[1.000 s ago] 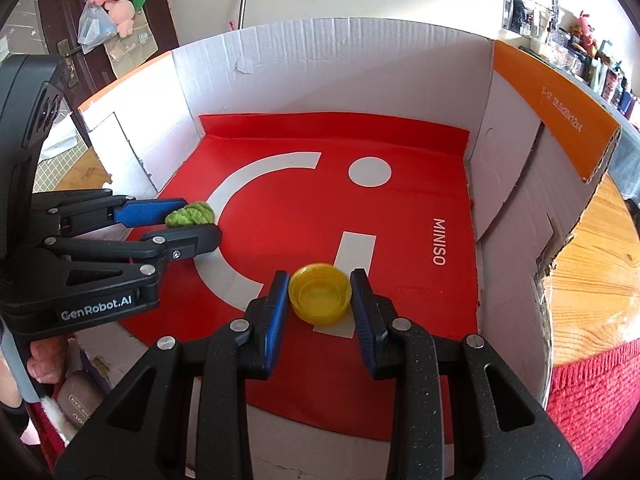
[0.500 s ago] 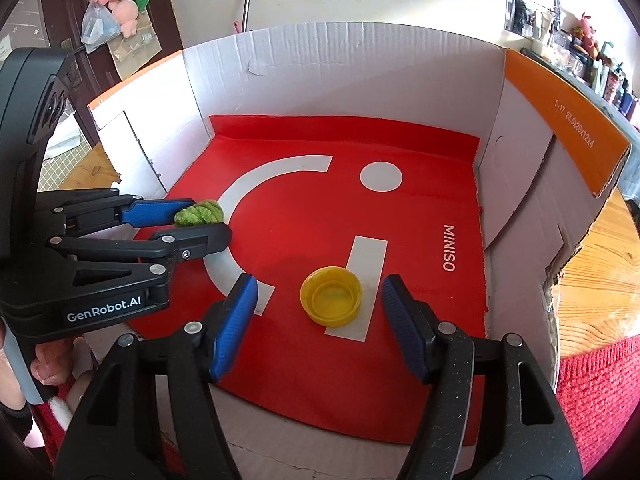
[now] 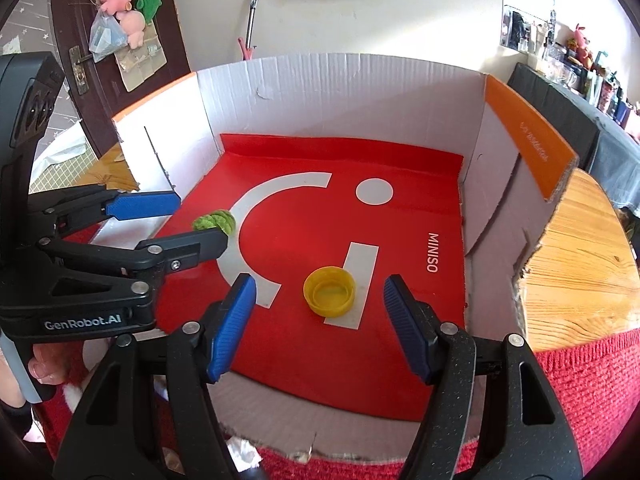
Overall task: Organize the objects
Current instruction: 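Withdraw both grippers from the box back toward the remaining objects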
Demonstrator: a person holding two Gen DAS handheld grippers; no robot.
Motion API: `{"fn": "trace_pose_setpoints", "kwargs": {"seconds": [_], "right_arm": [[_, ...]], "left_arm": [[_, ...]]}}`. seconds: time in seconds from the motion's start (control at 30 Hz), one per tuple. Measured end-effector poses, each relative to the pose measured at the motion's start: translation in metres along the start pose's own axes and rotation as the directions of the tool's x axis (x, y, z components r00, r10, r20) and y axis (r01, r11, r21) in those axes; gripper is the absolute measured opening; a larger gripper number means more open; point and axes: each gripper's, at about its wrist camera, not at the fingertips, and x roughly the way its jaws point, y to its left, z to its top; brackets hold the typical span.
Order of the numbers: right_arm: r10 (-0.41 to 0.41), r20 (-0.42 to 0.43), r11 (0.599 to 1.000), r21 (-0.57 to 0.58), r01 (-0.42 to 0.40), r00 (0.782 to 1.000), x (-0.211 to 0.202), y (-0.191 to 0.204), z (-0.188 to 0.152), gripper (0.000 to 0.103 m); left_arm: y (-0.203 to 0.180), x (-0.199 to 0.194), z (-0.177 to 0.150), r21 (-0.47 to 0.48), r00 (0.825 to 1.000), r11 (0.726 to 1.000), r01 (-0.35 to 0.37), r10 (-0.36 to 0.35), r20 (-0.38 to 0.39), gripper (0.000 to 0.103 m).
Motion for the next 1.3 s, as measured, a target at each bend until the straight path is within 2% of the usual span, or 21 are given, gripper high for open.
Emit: {"fn": "trace_pose_setpoints", "kwargs": {"seconds": [0.13, 0.3, 0.63, 0.77, 0.9, 1.3], "right_arm": [[0.001, 0.022, 1.0, 0.003, -0.001, 1.0, -0.01, 0.001, -0.001, 0.07], [0.007, 0.047, 1.0, 0.006, -0.008, 0.999, -0.024, 0.003, -0.004, 0.073], [-0.003, 0.095, 1.0, 0.003, 0.002, 0.996, -0.048, 0.01, -0.012, 0.077], [-0.01, 0.105, 1.0, -0.002, 0.011, 0.994, -0.055, 0.012, -0.016, 0.077], [-0.019, 0.125, 1.0, -0.005, 0.019, 0.992, -0.064, 0.013, -0.021, 0.084], [-0.044, 0.166, 0.999, -0.005, 0.045, 0.985, -0.085, 0.018, -0.034, 0.094]], "left_arm": [[0.003, -0.008, -0.004, -0.009, 1.0, 1.0, -0.006, 0.006, 0.01, 0.071], [0.003, -0.021, -0.011, -0.018, 0.999, 1.0, -0.018, 0.018, 0.034, 0.079], [-0.008, -0.061, -0.026, 0.018, 0.989, 0.997, -0.069, 0.066, 0.131, 0.093], [-0.011, -0.07, -0.031, 0.019, 0.987, 0.998, -0.065, 0.062, 0.147, 0.095], [-0.011, -0.078, -0.037, 0.006, 0.984, 0.998, -0.067, 0.066, 0.163, 0.1], [-0.012, -0.094, -0.057, -0.009, 0.979, 0.996, -0.086, 0.087, 0.185, 0.103]]}}
